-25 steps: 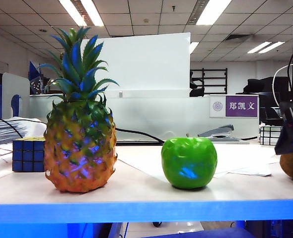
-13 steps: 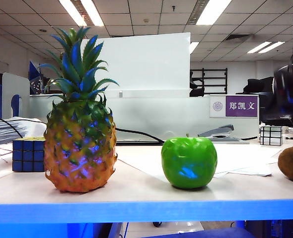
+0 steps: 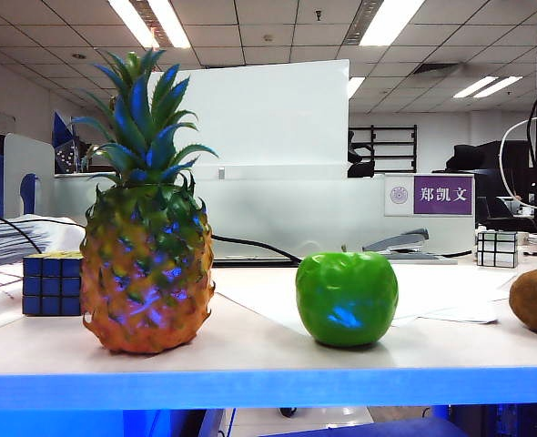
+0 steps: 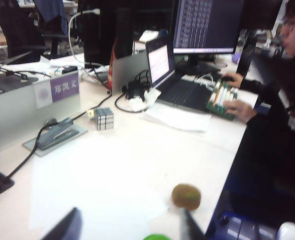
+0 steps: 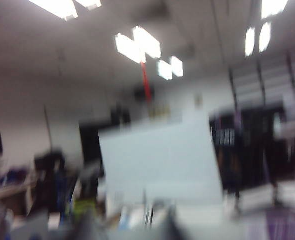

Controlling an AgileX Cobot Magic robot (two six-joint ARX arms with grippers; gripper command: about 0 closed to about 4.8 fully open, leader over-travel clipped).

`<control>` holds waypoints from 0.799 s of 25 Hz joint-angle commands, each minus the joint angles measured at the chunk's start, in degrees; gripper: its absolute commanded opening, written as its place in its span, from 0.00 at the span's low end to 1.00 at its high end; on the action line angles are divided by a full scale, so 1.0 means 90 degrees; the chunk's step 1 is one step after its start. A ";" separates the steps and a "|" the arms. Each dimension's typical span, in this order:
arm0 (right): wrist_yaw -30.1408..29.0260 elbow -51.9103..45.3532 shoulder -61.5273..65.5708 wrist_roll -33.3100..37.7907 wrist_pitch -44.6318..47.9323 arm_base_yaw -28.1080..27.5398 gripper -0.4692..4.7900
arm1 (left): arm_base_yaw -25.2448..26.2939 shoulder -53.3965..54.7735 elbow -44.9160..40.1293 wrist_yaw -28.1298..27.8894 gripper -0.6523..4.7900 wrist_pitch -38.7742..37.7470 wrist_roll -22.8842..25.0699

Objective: Arrange all the fruits from large to small from left to right in a row.

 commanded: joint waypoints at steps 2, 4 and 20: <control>0.0010 0.0916 -0.1022 -0.1188 -0.1586 0.0000 0.09 | 0.0005 -0.0614 0.0034 -0.1015 0.12 0.0005 -0.0209; 0.0010 0.1498 -0.1588 -0.1387 -0.2854 0.0000 0.09 | 0.0005 -0.1098 0.0034 -0.1899 0.11 -0.0216 -0.0187; -0.1649 0.3660 -0.2620 -0.1090 -0.9401 0.0022 0.09 | 0.0095 -0.5365 -0.0852 -0.3968 0.11 -0.3847 -0.1620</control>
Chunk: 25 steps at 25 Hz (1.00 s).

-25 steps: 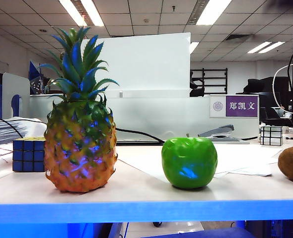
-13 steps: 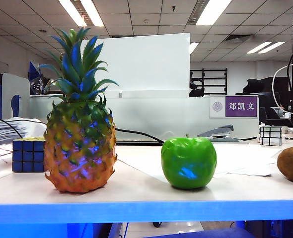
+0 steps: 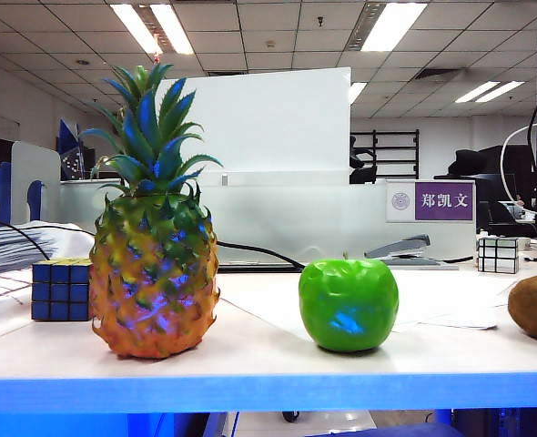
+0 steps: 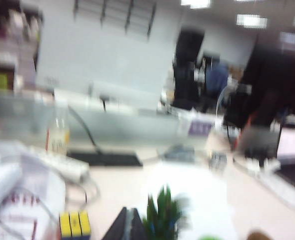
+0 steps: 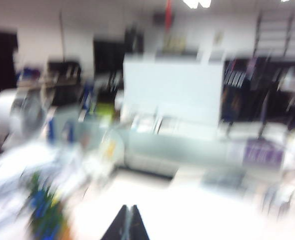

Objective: Arrange all the fruits from large to small from left to right in a row.

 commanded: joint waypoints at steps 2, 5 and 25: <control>-0.1224 -0.0143 -0.0007 0.0070 -0.0988 -0.0007 0.09 | 0.0117 -0.0015 -0.0398 0.0508 0.11 -0.0228 -0.0034; -0.1484 -0.0359 -0.0007 0.0073 -0.0862 -0.0007 0.09 | 0.0117 -0.0015 -0.0741 0.0673 0.11 -0.0044 -0.0058; -0.1117 -0.3859 -0.0012 0.1134 0.3179 -0.0007 0.09 | 0.0112 -0.0017 -0.3432 0.1311 0.11 0.2225 -0.1185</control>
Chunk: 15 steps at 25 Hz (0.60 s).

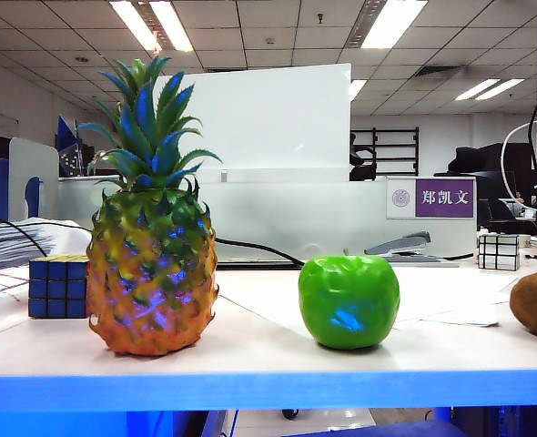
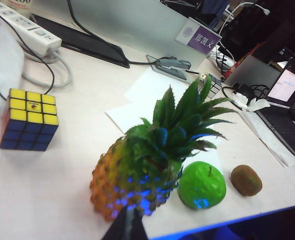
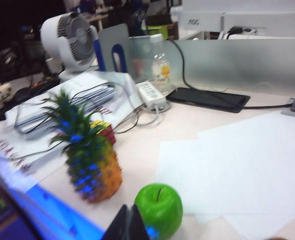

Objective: Arrange all the fruits from large to small from left to right in a row.

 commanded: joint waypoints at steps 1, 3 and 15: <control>0.0330 -0.0780 -0.0010 0.0651 0.1562 0.0002 0.09 | 0.0007 -0.0012 -0.0362 0.0250 0.11 0.1005 0.0372; 0.0481 -0.1355 -0.0012 0.0976 0.2334 0.0002 0.09 | 0.0005 -0.0012 -0.0629 0.0248 0.11 0.1416 0.0709; 0.1617 -0.3249 -0.0017 0.1078 0.3463 0.0005 0.09 | 0.0005 -0.0007 -0.2149 0.0027 0.11 0.3262 0.2283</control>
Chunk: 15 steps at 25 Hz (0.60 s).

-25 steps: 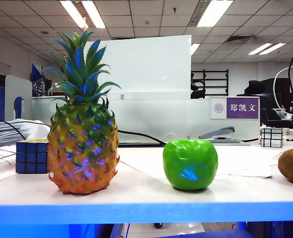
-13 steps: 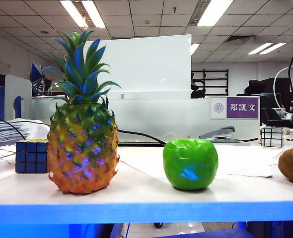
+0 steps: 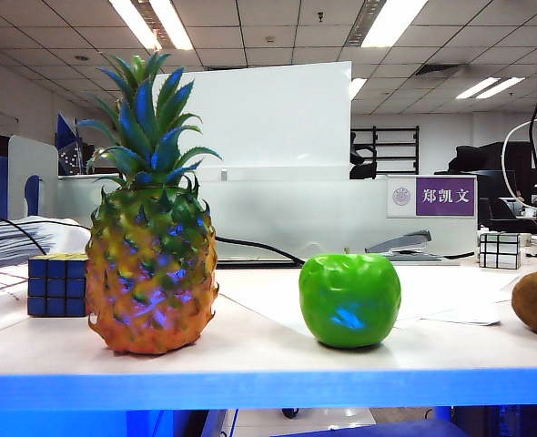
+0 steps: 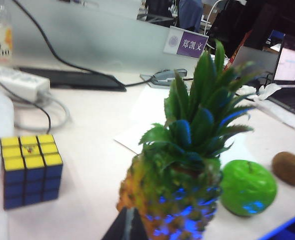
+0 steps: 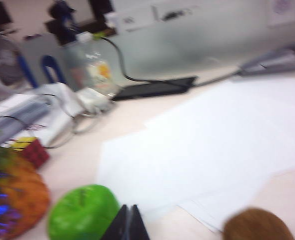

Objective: Arrange all the fruits from large to small from left to right in a row.

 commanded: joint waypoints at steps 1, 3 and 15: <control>0.0209 0.0007 -0.0010 -0.0007 -0.0007 0.0002 0.09 | 0.0005 0.0000 -0.0068 -0.0267 0.11 0.0187 0.0690; 0.0508 0.0007 -0.0010 -0.0180 0.0027 0.0002 0.09 | 0.0005 -0.0002 -0.0068 -0.0427 0.11 0.0308 0.0818; 0.2669 0.0010 -0.0010 -0.0357 0.0372 0.0002 0.09 | 0.0039 -0.0010 -0.0068 -0.0544 0.11 0.0515 0.0998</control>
